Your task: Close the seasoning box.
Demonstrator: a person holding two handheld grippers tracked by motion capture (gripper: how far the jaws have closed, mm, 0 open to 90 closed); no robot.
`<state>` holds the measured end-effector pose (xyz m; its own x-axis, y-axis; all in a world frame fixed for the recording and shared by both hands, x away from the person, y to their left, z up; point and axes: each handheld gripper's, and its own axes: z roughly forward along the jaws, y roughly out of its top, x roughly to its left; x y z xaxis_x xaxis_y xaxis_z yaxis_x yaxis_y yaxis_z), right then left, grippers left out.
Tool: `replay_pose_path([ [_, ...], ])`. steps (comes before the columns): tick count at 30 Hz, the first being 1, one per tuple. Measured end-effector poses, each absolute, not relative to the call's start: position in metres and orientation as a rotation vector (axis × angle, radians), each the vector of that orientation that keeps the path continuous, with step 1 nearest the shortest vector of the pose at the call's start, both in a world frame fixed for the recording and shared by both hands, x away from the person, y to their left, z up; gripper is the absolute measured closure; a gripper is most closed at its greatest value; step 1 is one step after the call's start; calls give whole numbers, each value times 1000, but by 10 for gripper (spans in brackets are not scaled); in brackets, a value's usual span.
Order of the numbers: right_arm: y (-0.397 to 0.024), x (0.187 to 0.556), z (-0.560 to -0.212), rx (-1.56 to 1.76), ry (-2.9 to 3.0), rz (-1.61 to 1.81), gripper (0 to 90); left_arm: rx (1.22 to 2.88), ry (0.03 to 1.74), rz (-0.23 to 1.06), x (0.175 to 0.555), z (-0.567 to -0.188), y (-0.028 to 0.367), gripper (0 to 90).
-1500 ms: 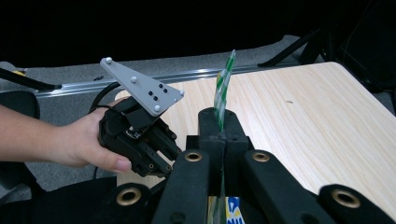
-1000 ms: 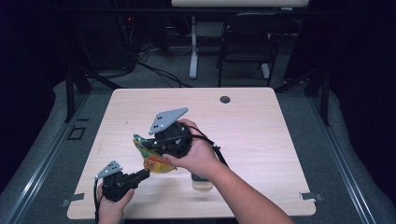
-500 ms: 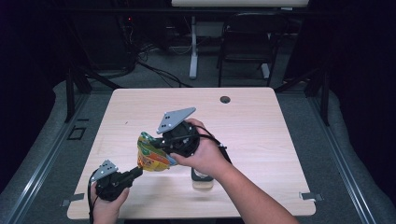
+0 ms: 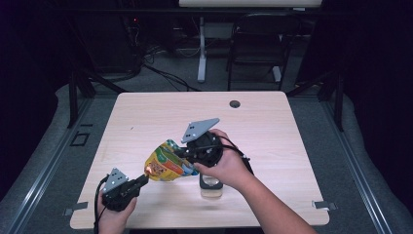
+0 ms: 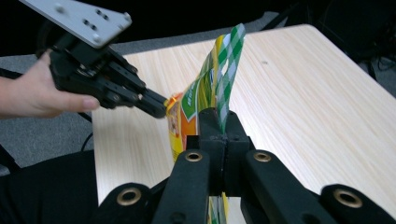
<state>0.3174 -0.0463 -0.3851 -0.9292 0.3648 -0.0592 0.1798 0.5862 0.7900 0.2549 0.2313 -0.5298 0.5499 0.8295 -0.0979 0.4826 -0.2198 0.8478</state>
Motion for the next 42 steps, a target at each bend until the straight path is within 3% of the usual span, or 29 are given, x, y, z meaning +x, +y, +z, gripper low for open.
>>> replay_pose_path([
  [11,-63,325,-410,536,2596,1221,896,1940,1062,547,256,-535,223,878],
  [28,-43,323,-440,502,2600,1190,888,1968,1126,651,259,-541,240,878],
  [42,-47,330,-441,576,2663,1261,771,1989,1090,667,257,-541,237,877],
])
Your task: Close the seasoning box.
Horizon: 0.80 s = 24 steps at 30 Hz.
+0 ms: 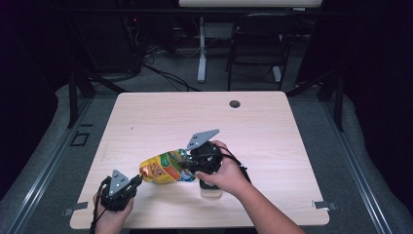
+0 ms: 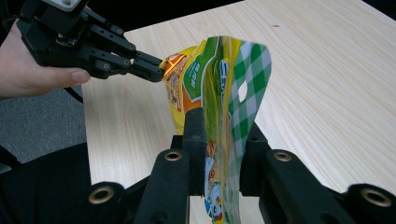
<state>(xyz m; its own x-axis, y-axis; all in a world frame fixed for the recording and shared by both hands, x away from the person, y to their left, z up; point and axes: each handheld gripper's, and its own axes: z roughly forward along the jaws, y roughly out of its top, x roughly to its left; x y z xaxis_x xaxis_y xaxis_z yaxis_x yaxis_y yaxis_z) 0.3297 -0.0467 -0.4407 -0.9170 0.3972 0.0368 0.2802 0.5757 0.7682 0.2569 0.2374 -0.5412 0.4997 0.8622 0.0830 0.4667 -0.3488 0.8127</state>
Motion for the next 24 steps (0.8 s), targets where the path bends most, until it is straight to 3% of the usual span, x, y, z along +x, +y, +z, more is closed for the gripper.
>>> replay_pose_path([
  [4,-45,332,-437,592,2659,1270,763,1992,1089,663,257,-541,238,877],
  [5,-44,333,-436,595,2661,1261,830,1984,1093,654,257,-542,238,876],
  [9,-44,332,-436,556,2651,1232,896,1980,1091,636,257,-542,239,873],
  [20,-44,330,-437,480,2632,1211,900,1908,1112,449,262,-544,252,854],
  [24,-45,331,-437,464,2636,1210,900,1884,1117,370,266,-548,255,794],
])
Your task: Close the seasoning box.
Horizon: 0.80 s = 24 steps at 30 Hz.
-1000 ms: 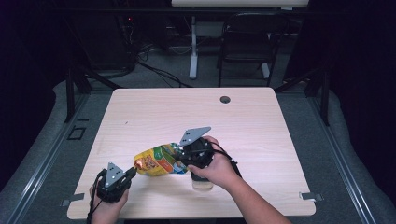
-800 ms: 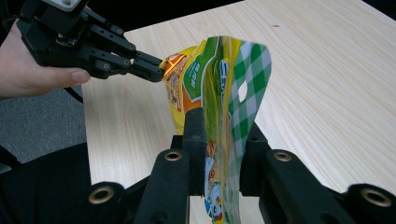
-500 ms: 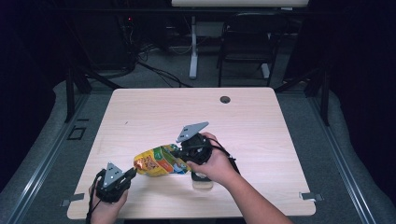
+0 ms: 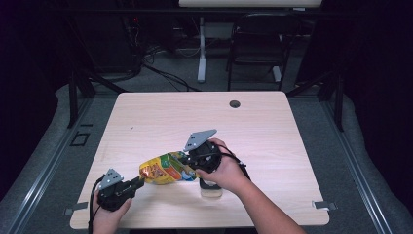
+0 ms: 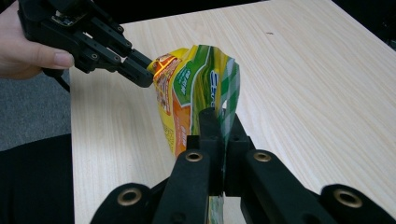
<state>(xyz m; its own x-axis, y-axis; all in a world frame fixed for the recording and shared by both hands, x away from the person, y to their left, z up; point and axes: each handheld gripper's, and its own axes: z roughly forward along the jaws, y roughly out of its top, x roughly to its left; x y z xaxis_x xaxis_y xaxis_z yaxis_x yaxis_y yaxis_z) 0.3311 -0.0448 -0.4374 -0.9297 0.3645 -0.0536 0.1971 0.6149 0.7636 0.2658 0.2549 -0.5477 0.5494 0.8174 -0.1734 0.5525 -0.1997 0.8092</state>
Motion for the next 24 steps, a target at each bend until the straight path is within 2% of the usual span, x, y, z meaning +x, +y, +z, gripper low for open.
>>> replay_pose_path([
  [3,-45,332,-437,455,2640,1213,900,1885,1100,335,270,-550,255,732],
  [15,-46,332,-438,444,2635,1208,900,1858,1059,260,276,-554,257,618],
  [24,-46,332,-438,440,2631,1212,900,1801,1044,252,275,-554,260,620],
])
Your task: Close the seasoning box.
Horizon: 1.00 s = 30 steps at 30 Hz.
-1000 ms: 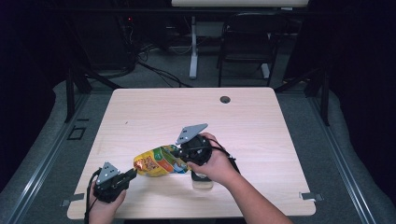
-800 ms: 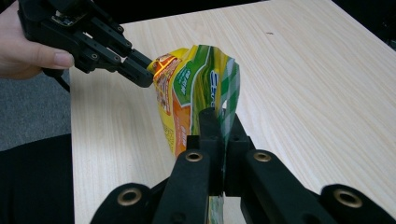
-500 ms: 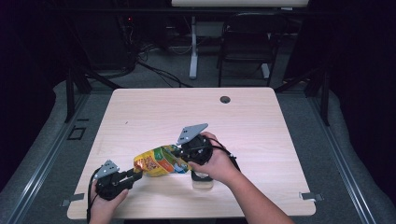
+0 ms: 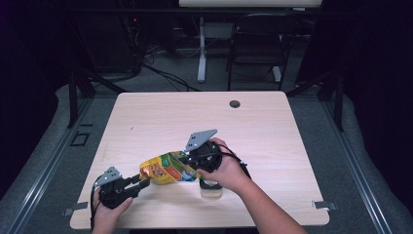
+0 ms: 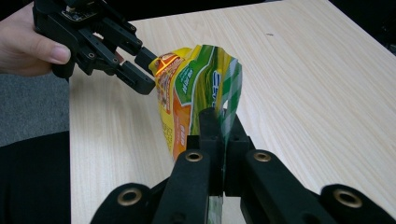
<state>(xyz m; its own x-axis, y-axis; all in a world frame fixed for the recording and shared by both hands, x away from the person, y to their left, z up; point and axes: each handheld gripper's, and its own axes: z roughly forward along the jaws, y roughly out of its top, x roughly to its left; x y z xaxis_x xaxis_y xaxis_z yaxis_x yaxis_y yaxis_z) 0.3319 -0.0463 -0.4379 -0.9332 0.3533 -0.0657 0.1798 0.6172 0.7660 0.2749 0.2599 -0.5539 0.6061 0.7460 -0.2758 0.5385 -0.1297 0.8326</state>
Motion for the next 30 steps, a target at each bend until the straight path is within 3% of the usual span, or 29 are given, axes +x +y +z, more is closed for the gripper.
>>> replay_pose_path([
  [14,-47,332,-438,428,2630,1206,900,1732,1061,182,277,-555,267,626],
  [24,-47,331,-438,417,2629,1202,900,1719,1014,104,287,-559,266,465],
  [30,-47,331,-438,416,2624,1201,900,1708,1004,102,289,-561,269,458],
])
